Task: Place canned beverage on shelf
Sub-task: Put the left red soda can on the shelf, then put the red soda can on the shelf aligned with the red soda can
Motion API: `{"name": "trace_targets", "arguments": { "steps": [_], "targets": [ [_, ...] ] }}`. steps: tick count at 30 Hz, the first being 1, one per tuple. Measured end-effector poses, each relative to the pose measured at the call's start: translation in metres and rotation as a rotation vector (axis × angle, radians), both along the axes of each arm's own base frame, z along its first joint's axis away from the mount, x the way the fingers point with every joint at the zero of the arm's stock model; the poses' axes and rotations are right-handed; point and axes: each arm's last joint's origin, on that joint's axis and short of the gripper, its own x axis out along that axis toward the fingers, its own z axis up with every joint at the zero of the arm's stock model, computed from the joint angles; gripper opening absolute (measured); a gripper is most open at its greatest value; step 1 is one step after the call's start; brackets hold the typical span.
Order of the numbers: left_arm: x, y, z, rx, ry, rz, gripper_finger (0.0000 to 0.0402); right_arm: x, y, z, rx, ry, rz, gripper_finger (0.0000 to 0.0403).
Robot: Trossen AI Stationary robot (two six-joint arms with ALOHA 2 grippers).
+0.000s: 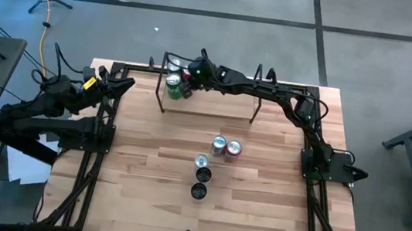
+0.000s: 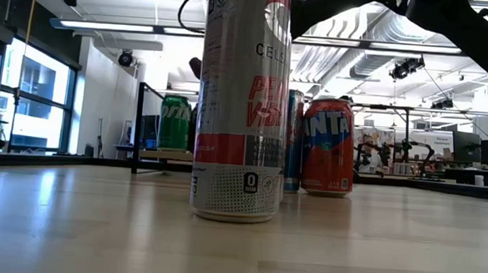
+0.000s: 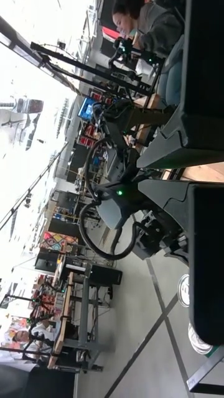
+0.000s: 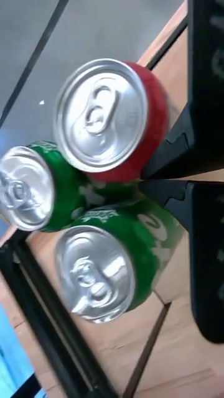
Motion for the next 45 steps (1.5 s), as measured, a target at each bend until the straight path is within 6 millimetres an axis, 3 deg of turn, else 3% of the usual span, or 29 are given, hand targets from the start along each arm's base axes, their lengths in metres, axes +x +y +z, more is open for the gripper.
{"name": "trace_targets", "arguments": {
  "steps": [18,24,29,36,45],
  "targets": [
    [0.000,0.000,-0.001,-0.001,0.006,0.000,0.0000,0.004,-0.005,0.009,-0.073,-0.088,-0.025,0.0000],
    [0.000,0.000,0.000,0.000,0.005,-0.003,0.0000,0.002,0.000,0.019,-0.062,-0.093,0.123,0.0000],
    [0.000,0.000,0.000,0.016,0.014,-0.004,0.0000,-0.016,0.012,0.054,-0.103,-0.062,0.276,0.0000],
    [0.000,0.000,-0.001,0.016,0.016,-0.004,0.0001,-0.049,0.036,0.081,-0.033,0.086,0.431,0.0000],
    [0.000,0.000,-0.001,0.015,0.016,-0.004,0.0001,-0.071,0.071,0.089,0.045,0.246,0.587,0.0000]
  ]
}}
